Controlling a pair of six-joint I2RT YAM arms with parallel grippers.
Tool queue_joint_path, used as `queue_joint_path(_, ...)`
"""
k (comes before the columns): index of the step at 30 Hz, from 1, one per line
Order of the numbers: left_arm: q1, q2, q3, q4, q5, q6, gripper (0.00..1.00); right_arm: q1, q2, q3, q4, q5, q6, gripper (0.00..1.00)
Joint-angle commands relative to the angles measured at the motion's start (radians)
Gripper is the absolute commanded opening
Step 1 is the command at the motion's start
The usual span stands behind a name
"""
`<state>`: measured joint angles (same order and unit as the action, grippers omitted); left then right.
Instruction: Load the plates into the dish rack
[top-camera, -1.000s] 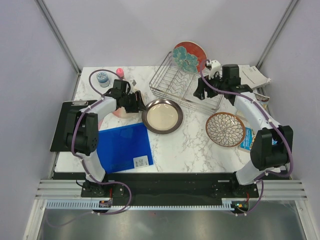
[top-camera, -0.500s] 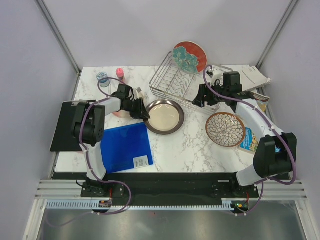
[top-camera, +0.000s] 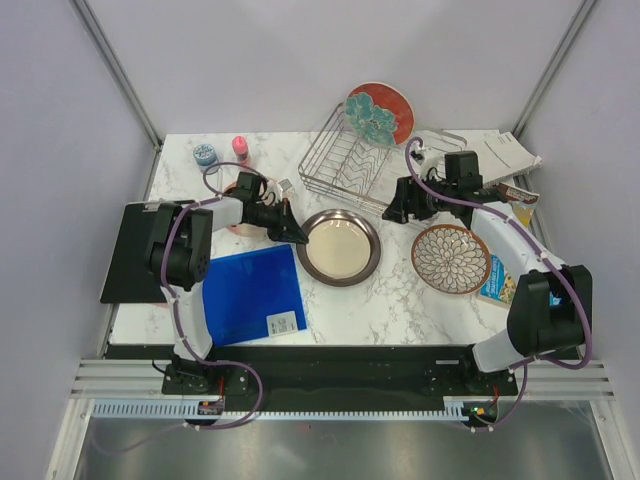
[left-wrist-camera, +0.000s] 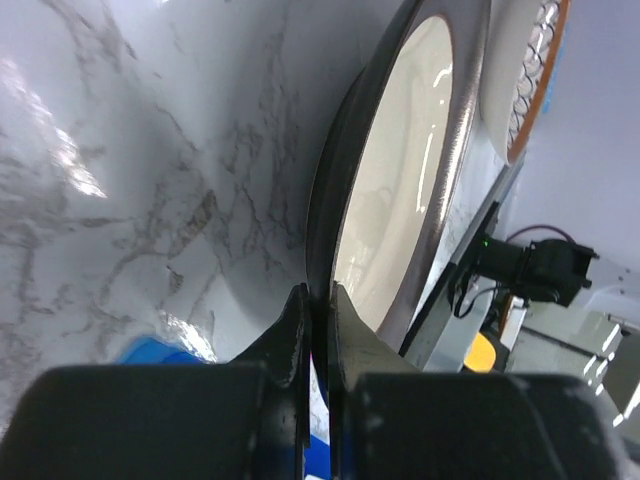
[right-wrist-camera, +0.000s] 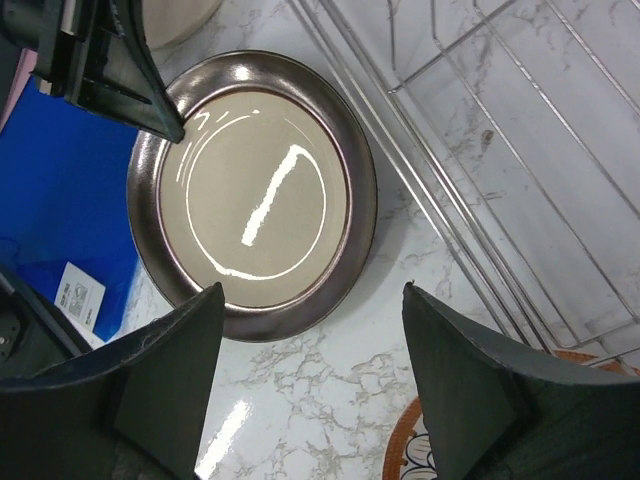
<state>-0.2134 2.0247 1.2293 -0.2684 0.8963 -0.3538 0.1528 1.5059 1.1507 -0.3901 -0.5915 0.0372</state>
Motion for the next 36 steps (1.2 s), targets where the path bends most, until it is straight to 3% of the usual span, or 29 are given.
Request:
queue_joint_path(1, -0.001, -0.122, 0.002, -0.063, 0.287, 0.087, 0.02, -0.001, -0.009, 0.04, -0.029, -0.169, -0.025, 0.8)
queue_joint_path(5, 0.0, -0.207, -0.02, -0.141, 0.403, 0.183, 0.02, 0.002, 0.02, 0.063, -0.088, -0.303, -0.071, 0.8)
queue_joint_path(9, 0.002, -0.287, -0.027, -0.212, 0.481, 0.269, 0.02, 0.007, 0.056, 0.093, -0.176, -0.335, -0.16, 0.81)
queue_joint_path(13, 0.002, -0.348, -0.022, -0.244, 0.49, 0.289, 0.02, 0.027, 0.083, 0.13, -0.263, -0.346, -0.232, 0.81)
queue_joint_path(22, 0.0, -0.354, 0.018, -0.249, 0.463, 0.302, 0.02, 0.091, 0.109, 0.168, -0.268, -0.445, -0.192, 0.81)
queue_joint_path(24, 0.0, -0.344, 0.036, -0.249, 0.455, 0.303, 0.02, 0.106, 0.114, 0.172, -0.268, -0.455, -0.174, 0.77)
queue_joint_path(28, 0.0, -0.322, 0.074, -0.249, 0.443, 0.306, 0.02, 0.114, 0.123, 0.178, -0.251, -0.482, -0.14, 0.56)
queue_joint_path(32, 0.0, -0.302, 0.093, -0.247, 0.434, 0.311, 0.02, 0.122, 0.135, 0.185, -0.224, -0.498, -0.097, 0.52)
queue_joint_path(36, 0.0, -0.287, 0.101, -0.242, 0.428, 0.311, 0.02, 0.125, 0.148, 0.195, -0.194, -0.508, -0.069, 0.33)
